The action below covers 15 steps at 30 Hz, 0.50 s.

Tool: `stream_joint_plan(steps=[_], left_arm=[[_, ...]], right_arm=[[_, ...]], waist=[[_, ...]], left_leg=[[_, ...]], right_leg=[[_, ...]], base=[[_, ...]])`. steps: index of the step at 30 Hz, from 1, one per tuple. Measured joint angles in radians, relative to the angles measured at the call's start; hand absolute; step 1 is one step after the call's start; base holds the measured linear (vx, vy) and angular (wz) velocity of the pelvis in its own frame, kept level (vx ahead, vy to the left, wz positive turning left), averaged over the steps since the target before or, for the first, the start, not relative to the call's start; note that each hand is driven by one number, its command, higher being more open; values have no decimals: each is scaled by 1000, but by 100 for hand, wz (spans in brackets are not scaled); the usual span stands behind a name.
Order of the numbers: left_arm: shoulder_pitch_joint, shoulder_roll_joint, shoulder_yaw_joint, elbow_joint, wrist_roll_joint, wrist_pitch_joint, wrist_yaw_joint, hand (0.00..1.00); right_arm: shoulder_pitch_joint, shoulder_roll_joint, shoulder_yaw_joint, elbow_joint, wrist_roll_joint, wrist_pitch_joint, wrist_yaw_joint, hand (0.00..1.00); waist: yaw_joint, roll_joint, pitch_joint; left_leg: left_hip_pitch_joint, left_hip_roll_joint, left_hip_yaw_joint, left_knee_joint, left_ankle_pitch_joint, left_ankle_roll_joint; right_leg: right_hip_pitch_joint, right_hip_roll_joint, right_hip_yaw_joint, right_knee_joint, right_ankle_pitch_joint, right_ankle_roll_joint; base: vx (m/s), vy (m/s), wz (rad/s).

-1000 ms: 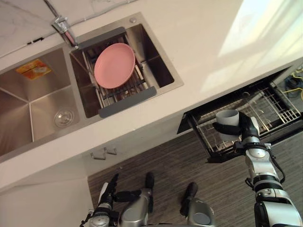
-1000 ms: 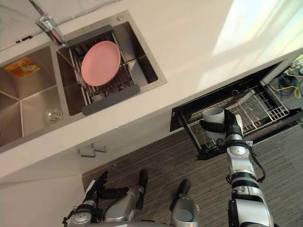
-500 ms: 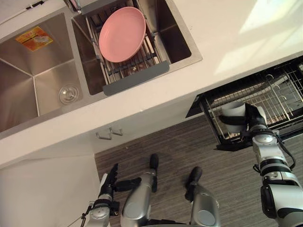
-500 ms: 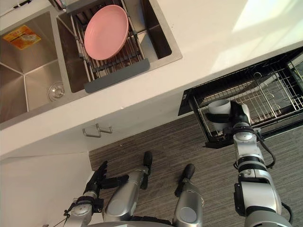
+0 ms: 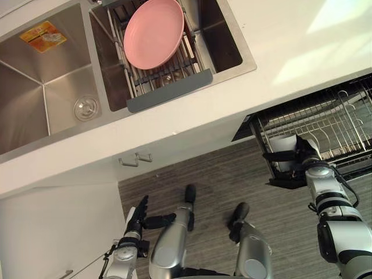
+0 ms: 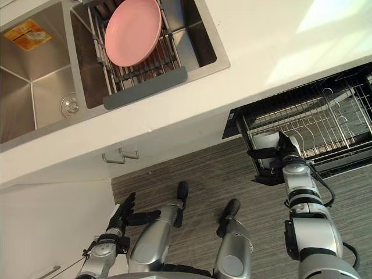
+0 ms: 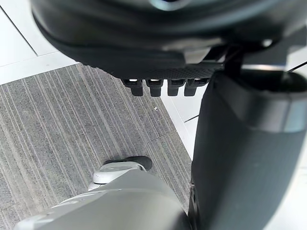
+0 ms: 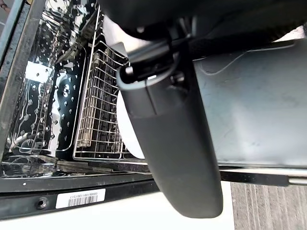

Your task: Walk over to the sink, pick up the cup, carry it to the dishwasher, place the cup inside the dishwasher, then close the dishwasher door

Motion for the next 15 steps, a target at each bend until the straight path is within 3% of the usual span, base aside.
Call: stream_joint_plan(steps=[6,9,15], left_arm=[[0,1,0,6,1,1,25,100],[1,1,0,26,6,6,38,100],[59,7,16,33,45,28,39,100]], right_arm=[[29,39,-33,-76,105,-35,-82,100],[105,84,-89,-222,105,-98,-155,100],[277,186,-131,-461,93,-164,-237,100]], waist=[[-5,-11,7],[-17,-20,10],[-37,-71,-52]], left_leg=[[42,9,25,-7,-7,1],[105,10,39,-34,-10,2],[229,22,98,-101,-13,2]], right_leg=[[23,5,25,-1,-1,1],[81,9,35,-27,1,5],[173,31,77,-117,23,18]], base=[[-11,2,-13],[27,-10,-15],[113,-25,-27]])
